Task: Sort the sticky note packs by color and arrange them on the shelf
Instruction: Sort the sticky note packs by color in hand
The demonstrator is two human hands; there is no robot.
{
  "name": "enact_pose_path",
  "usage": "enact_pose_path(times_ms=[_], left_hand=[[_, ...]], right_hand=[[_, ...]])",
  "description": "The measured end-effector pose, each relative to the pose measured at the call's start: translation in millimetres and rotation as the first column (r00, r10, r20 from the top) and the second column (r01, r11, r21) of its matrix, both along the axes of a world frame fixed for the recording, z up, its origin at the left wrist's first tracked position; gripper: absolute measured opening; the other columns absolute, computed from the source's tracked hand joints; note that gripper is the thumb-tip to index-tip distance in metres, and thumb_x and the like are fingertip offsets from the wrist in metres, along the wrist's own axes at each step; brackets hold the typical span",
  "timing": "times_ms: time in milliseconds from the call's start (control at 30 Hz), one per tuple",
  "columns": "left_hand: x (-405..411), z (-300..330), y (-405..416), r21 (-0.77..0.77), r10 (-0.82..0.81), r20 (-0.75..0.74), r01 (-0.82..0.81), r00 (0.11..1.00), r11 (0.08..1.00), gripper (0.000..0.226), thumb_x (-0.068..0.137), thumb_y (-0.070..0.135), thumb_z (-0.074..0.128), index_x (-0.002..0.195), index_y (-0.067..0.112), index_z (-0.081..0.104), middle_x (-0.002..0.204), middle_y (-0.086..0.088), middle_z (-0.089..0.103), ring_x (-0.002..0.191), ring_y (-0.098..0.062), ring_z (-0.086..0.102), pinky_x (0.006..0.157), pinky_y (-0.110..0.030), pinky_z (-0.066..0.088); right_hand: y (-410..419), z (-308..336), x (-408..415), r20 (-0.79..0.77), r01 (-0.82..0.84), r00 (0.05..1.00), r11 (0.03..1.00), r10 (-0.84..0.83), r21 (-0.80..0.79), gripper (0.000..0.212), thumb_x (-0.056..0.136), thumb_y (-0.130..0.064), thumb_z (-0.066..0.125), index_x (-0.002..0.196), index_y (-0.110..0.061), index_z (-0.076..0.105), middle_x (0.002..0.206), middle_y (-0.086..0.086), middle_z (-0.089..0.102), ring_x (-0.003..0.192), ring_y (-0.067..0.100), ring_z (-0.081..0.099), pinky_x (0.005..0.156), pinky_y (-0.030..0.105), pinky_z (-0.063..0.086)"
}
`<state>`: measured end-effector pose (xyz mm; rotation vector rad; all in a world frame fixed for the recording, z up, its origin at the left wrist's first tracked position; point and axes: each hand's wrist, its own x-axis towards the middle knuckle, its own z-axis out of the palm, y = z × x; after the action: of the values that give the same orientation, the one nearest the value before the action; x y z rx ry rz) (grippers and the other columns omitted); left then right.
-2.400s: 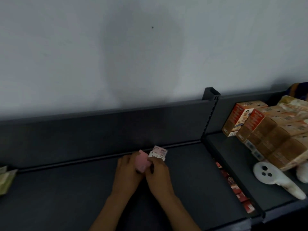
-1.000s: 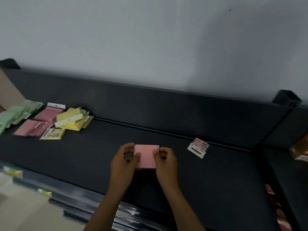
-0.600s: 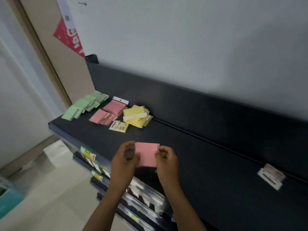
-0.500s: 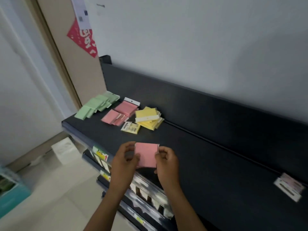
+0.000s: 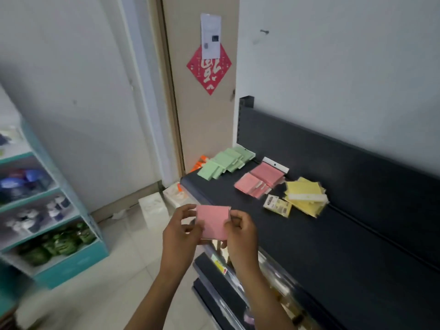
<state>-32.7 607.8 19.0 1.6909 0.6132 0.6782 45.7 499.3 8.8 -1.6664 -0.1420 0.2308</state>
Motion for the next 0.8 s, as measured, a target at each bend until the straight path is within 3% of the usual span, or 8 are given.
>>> enact_pose_path(times_ms=[100,333,600,800], left_hand=[[-23,-4,33,0.040,0.088,-0.026,-0.087,0.996,0.995,0.039,0.093,0.004,0.066,0.122,0.027,0.057,0.120,0.009,0.063,0.083,-0.008,0.071,0.058,-0.021,0.058],[-47,-3,88,0.074,0.223,-0.043,-0.219,0.974,0.973,0.041,0.094,0.004,0.066,0.129,0.023,0.056,0.121,0.011,0.061,0.089,-0.012,0.068,0.059,-0.018,0.057],[-39,-15,132,0.056,0.277,-0.044,-0.275,0.960,0.960,0.039,0.095,-0.003,0.060,0.123,0.025,0.058,0.120,0.011,0.063,0.091,-0.018,0.070,0.064,-0.025,0.061],[0,-13,182,0.079,0.306,-0.018,-0.304,0.952,0.949,0.044,0.093,-0.009,0.058,0.118,0.027,0.060,0.120,0.009,0.064,0.086,-0.012,0.070,0.065,-0.027,0.062]], right_hand=[[46,0,-19,0.010,-0.062,0.998,0.998,0.062,0.012,0.021,0.095,-0.019,0.059,0.115,-0.024,0.060,0.109,-0.002,0.064,0.093,0.022,0.067,0.051,0.026,0.057],[112,-8,-41,0.068,-0.163,0.984,0.987,0.162,0.010,0.030,0.091,-0.022,0.059,0.121,-0.022,0.058,0.121,0.008,0.063,0.093,0.031,0.070,0.047,0.019,0.052],[163,-23,-22,0.077,-0.228,0.970,0.973,0.231,-0.036,0.029,0.095,-0.018,0.060,0.124,-0.018,0.058,0.119,0.004,0.061,0.096,0.022,0.068,0.050,0.017,0.053],[219,-18,9,0.033,-0.253,0.967,0.967,0.252,0.024,0.027,0.098,-0.016,0.056,0.124,-0.022,0.059,0.111,0.003,0.069,0.086,0.015,0.070,0.055,0.026,0.059]])
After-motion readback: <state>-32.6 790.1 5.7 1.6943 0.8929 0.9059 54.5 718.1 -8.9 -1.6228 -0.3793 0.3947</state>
